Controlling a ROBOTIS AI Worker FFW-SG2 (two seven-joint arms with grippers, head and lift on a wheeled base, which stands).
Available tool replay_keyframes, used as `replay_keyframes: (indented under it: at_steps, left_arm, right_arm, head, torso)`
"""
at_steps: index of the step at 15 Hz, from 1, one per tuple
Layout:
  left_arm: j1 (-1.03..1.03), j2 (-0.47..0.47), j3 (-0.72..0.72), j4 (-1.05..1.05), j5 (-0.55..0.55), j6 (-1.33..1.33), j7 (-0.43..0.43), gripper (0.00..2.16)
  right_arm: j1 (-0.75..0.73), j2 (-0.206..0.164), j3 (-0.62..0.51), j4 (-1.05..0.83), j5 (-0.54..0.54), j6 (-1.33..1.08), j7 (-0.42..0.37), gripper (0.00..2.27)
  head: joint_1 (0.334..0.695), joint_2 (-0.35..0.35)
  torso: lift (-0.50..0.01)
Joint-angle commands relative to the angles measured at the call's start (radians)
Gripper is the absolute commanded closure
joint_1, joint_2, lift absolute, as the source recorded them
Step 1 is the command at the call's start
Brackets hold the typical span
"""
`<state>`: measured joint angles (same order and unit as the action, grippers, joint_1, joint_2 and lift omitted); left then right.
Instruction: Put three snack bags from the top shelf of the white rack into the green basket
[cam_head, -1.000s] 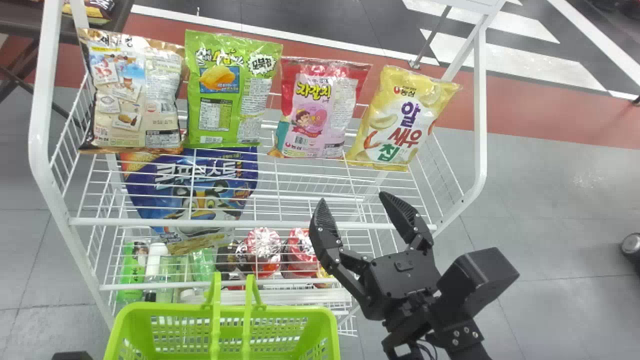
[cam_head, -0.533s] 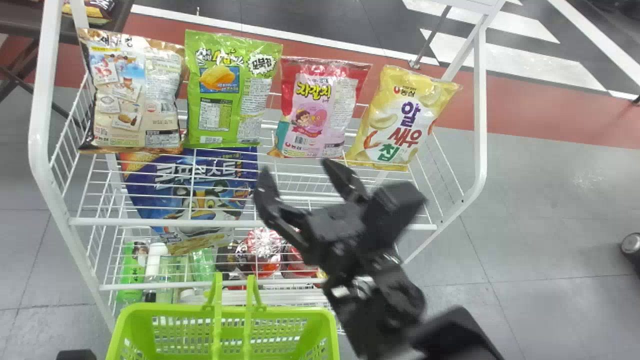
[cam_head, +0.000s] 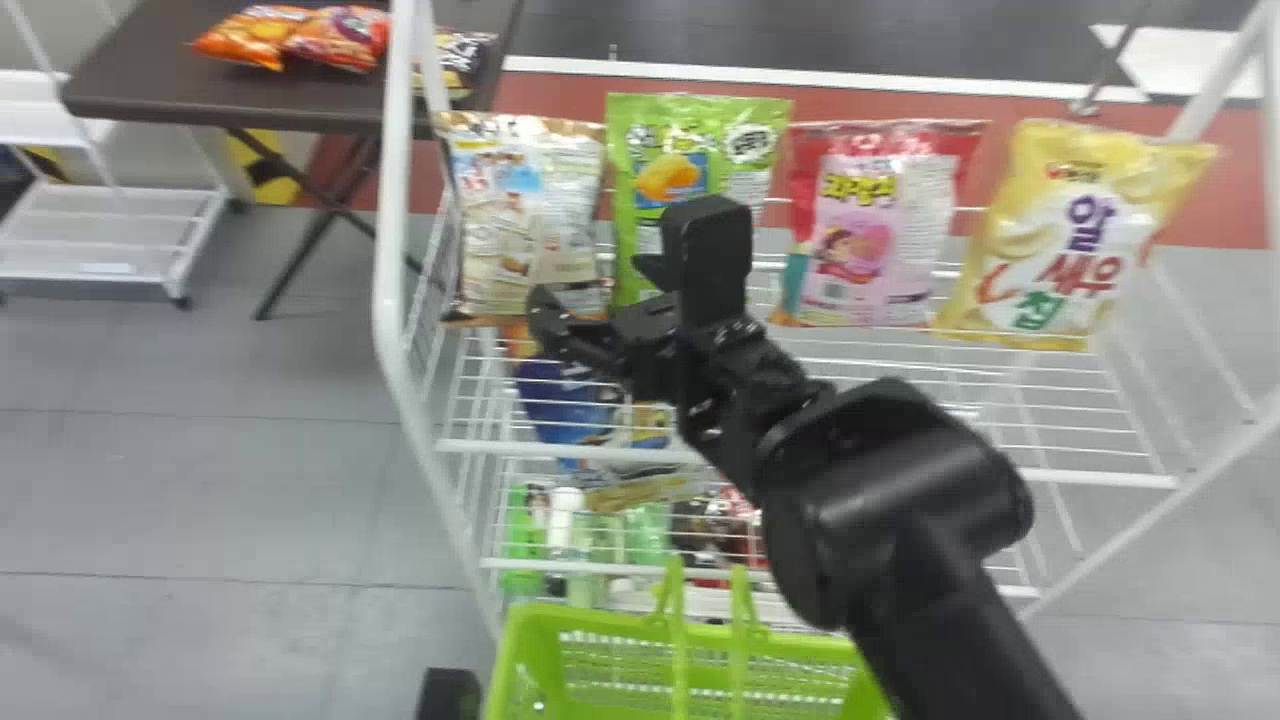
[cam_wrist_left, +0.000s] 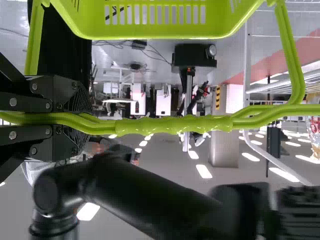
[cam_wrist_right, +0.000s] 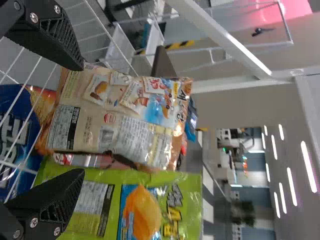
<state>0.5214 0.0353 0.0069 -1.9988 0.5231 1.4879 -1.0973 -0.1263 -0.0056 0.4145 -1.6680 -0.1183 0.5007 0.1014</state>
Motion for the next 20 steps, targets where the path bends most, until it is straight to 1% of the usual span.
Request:
replay_keyframes:
  at_steps: [1, 3, 7, 8, 10, 11, 12, 13, 14, 15, 16, 17, 20]
  left_arm:
    - [-0.021, 0.001, 0.001, 0.017, 0.006, 0.003, -0.004, 2.15]
    - [-0.055, 0.018, -0.008, 0.035, 0.014, 0.009, -0.003, 2.15]
    - [-0.063, 0.044, -0.005, 0.043, 0.044, 0.009, -0.003, 2.15]
    - [-0.063, 0.049, -0.004, 0.044, 0.047, 0.009, -0.004, 2.15]
    - [-0.063, 0.054, 0.002, 0.049, 0.058, 0.006, -0.006, 2.15]
    - [-0.064, 0.055, 0.007, 0.054, 0.061, 0.006, -0.009, 2.15]
    - [-0.067, 0.055, 0.007, 0.057, 0.061, 0.006, -0.01, 2.15]
    - [-0.07, 0.055, 0.007, 0.06, 0.063, 0.006, -0.012, 2.15]
    - [-0.072, 0.055, 0.007, 0.063, 0.066, 0.006, -0.013, 2.15]
    - [-0.075, 0.055, 0.007, 0.067, 0.066, 0.006, -0.013, 2.15]
    - [-0.077, 0.055, 0.007, 0.069, 0.067, 0.006, -0.015, 2.15]
    - [-0.08, 0.055, 0.007, 0.069, 0.066, 0.006, -0.016, 2.15]
    - [-0.078, 0.055, 0.005, 0.069, 0.067, 0.006, -0.018, 2.15]
  right_arm:
    - [-0.067, 0.006, 0.007, 0.08, -0.012, -0.004, 0.014, 0.09]
    - [-0.09, 0.006, -0.006, 0.106, -0.023, -0.001, 0.063, 0.09]
    - [-0.188, 0.006, 0.001, 0.229, -0.04, -0.007, 0.115, 0.14]
    - [-0.217, 0.006, 0.003, 0.271, -0.041, -0.011, 0.126, 0.19]
    - [-0.263, 0.006, 0.006, 0.333, -0.087, -0.038, 0.146, 0.19]
    - [-0.291, 0.006, 0.009, 0.366, -0.09, -0.038, 0.169, 0.53]
    - [-0.311, 0.006, 0.015, 0.379, -0.09, -0.02, 0.181, 1.01]
    - [-0.326, 0.006, 0.02, 0.395, -0.089, 0.017, 0.196, 1.42]
    - [-0.342, 0.006, 0.02, 0.401, -0.089, 0.051, 0.208, 1.66]
    - [-0.348, 0.006, 0.017, 0.401, -0.081, 0.072, 0.235, 1.78]
    - [-0.348, 0.006, 0.01, 0.401, -0.083, 0.1, 0.259, 1.97]
    - [-0.345, 0.006, 0.009, 0.392, -0.081, 0.118, 0.274, 2.01]
    - [-0.293, 0.006, 0.018, 0.312, -0.064, 0.149, 0.281, 2.02]
  head:
    - [0.695, 0.025]
    - [0.695, 0.038]
    - [0.695, 0.048]
    - [0.695, 0.051]
    - [0.695, 0.056]
    - [0.695, 0.058]
    - [0.695, 0.066]
    - [0.695, 0.07]
    - [0.695, 0.073]
    - [0.695, 0.075]
    - [0.695, 0.076]
    - [0.695, 0.078]
    - [0.695, 0.083]
  torso:
    - [0.0]
    - [0.0]
    - [0.0]
    - [0.0]
    - [0.0]
    - [0.0]
    - [0.0]
    - [0.0]
    - [0.0]
    - [0.0]
    - [0.0]
    - [0.0]
    - [0.0]
